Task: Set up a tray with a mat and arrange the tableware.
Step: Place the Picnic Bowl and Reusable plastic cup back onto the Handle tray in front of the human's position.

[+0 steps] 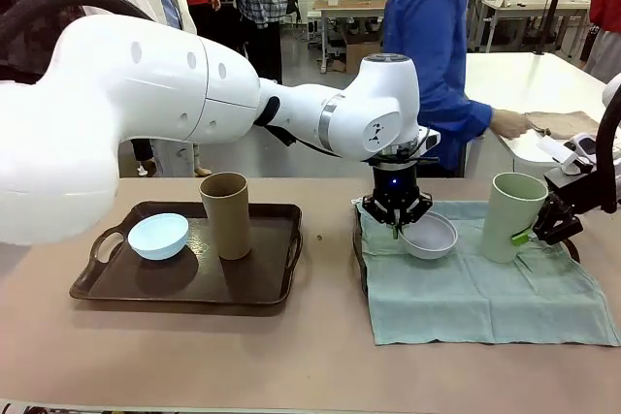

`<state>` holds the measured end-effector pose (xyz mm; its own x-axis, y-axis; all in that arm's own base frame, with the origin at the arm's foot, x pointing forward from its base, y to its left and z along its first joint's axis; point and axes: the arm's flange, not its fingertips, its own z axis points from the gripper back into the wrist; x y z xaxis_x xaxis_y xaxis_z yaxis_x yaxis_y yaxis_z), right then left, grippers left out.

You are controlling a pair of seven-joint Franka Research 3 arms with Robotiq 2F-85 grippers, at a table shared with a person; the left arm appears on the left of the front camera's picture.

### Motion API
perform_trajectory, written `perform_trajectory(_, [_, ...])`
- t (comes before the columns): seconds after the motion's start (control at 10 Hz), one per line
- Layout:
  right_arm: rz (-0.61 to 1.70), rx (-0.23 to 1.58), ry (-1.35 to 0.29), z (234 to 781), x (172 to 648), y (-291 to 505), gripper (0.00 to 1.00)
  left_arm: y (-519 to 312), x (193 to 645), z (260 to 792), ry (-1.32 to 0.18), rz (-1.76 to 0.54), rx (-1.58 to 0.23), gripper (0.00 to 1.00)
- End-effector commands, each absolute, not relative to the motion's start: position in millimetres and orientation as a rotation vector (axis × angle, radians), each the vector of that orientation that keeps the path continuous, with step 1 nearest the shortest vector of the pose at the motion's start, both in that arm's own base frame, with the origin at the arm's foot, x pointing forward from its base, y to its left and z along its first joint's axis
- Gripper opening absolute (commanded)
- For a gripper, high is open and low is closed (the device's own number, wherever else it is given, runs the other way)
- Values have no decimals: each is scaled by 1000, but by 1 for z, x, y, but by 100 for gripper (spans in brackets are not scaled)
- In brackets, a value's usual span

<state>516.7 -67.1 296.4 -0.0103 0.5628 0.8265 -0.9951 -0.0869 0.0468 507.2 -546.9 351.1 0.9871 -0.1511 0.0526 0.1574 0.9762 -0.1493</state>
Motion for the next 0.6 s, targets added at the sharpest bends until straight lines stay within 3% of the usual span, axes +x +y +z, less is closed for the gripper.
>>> perform_trajectory(0.0, [1484, 806, -691, 293, 523, -70, 100, -553, 514, 355, -40, -159, -119, 64])
perform_trajectory(0.1, [1447, 766, -649, 295, 521, -71, 100, -554, 514, 355, -34, -156, -116, 75])
perform_trajectory(0.2, [1293, 684, -537, 299, 516, -73, 100, -552, 513, 354, -33, -144, -90, 100])
perform_trajectory(0.3, [1215, 600, -479, 307, 509, -75, 100, -545, 514, 355, -23, -120, -89, 95])
perform_trajectory(0.5, [1153, 515, -432, 327, 492, -88, 100, -530, 514, 361, -28, -99, -98, 100])
